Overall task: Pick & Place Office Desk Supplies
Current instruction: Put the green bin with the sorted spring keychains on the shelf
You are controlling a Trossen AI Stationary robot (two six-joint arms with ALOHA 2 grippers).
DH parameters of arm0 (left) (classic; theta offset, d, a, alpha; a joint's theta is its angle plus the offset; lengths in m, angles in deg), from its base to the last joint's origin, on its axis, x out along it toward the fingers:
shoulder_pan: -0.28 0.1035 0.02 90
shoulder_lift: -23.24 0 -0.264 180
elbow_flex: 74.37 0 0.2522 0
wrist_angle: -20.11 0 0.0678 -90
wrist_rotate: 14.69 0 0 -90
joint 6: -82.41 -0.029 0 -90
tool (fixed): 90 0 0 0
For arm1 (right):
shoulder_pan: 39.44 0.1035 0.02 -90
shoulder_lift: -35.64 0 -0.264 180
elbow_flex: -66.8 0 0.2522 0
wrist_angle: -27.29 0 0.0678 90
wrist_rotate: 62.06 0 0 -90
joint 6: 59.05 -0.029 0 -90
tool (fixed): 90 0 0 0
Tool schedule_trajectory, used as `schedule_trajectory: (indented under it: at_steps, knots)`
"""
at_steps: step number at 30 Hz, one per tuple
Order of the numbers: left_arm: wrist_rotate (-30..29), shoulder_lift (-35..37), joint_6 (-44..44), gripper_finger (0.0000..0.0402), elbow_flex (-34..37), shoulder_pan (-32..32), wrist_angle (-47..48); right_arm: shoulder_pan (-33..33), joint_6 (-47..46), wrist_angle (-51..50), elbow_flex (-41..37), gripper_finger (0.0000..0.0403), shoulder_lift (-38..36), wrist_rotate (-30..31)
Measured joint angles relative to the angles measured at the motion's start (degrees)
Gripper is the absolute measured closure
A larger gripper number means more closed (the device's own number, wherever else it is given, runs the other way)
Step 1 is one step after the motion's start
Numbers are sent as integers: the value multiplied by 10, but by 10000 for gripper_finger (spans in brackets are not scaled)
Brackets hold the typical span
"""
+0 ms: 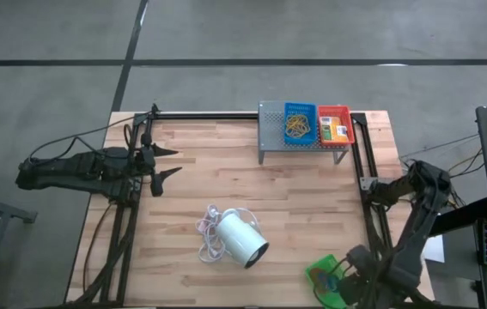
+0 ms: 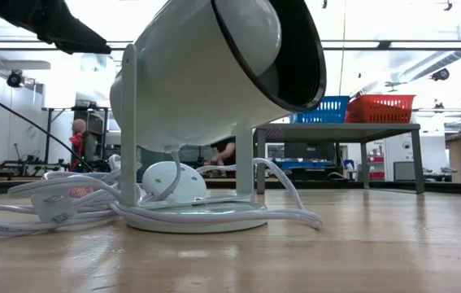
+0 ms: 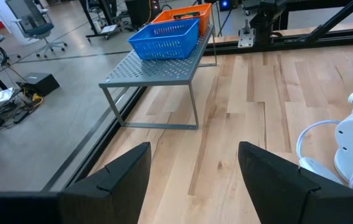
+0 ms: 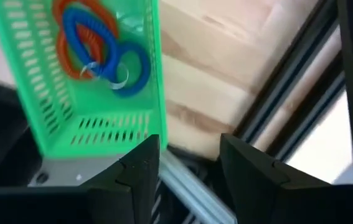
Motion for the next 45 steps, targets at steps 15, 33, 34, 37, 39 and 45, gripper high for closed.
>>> schedule_trajectory:
  at_steps: [15, 33, 34, 37, 39, 45]
  knots:
    - [0, 0, 0, 158, 0, 0, 0, -19, -17, 189, -20, 234, 27, -19]
    - [0, 0, 0, 158, 0, 0, 0, 55, 336, 209, -23, 276, 73, 131]
    - [0, 0, 0, 158, 0, 0, 0, 55, 362, 209, -24, 279, 76, 131]
    - [0, 0, 0, 158, 0, 0, 0, 56, 445, 206, -27, 285, 85, 131]
    - [0, 0, 0, 158, 0, 0, 0, 56, 510, 207, -27, 286, 89, 131]
    - [0, 0, 0, 158, 0, 0, 0, 69, 619, 207, -27, 279, 96, 146]
